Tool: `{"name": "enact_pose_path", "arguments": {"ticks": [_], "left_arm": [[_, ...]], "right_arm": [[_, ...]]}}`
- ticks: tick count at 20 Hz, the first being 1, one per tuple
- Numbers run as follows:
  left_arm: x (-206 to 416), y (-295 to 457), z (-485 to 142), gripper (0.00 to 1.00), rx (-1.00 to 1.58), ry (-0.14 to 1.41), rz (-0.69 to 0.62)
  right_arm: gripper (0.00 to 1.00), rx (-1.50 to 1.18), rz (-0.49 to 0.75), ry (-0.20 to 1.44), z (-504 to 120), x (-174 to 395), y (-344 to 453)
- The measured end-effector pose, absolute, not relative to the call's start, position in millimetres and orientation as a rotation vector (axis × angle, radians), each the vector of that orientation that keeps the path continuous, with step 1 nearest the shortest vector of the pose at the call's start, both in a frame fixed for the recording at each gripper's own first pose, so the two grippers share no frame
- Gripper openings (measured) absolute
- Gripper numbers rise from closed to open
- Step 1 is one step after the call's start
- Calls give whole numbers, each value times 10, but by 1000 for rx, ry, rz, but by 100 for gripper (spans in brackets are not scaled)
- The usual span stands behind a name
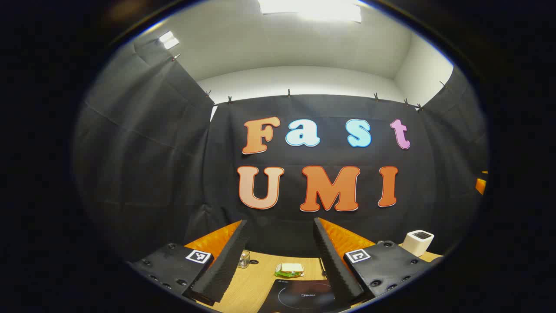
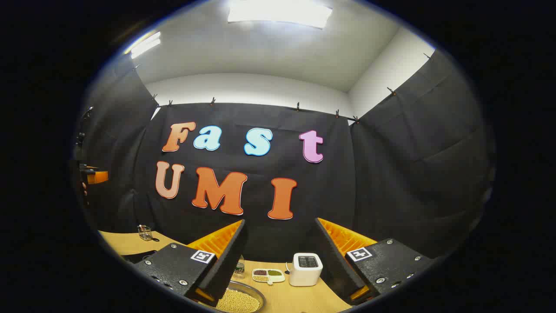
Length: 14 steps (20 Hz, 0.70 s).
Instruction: First push the handle of the pot to place it horizontally, then grasp the pot with both hands and set it on the induction cooktop.
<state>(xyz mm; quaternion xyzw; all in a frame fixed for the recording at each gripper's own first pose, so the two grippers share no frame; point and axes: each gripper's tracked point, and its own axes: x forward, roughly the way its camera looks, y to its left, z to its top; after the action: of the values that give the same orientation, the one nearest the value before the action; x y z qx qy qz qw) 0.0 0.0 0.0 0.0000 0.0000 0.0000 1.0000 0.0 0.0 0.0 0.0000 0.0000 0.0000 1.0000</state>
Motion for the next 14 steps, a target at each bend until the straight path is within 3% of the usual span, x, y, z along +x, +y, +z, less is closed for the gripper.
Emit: {"name": "enact_pose_path", "arguments": {"ticks": [14], "left_arm": [[136,-342,23,96,-3,-27,-69]], "right_arm": [[95,31,55,-16,1,134,241]]}}
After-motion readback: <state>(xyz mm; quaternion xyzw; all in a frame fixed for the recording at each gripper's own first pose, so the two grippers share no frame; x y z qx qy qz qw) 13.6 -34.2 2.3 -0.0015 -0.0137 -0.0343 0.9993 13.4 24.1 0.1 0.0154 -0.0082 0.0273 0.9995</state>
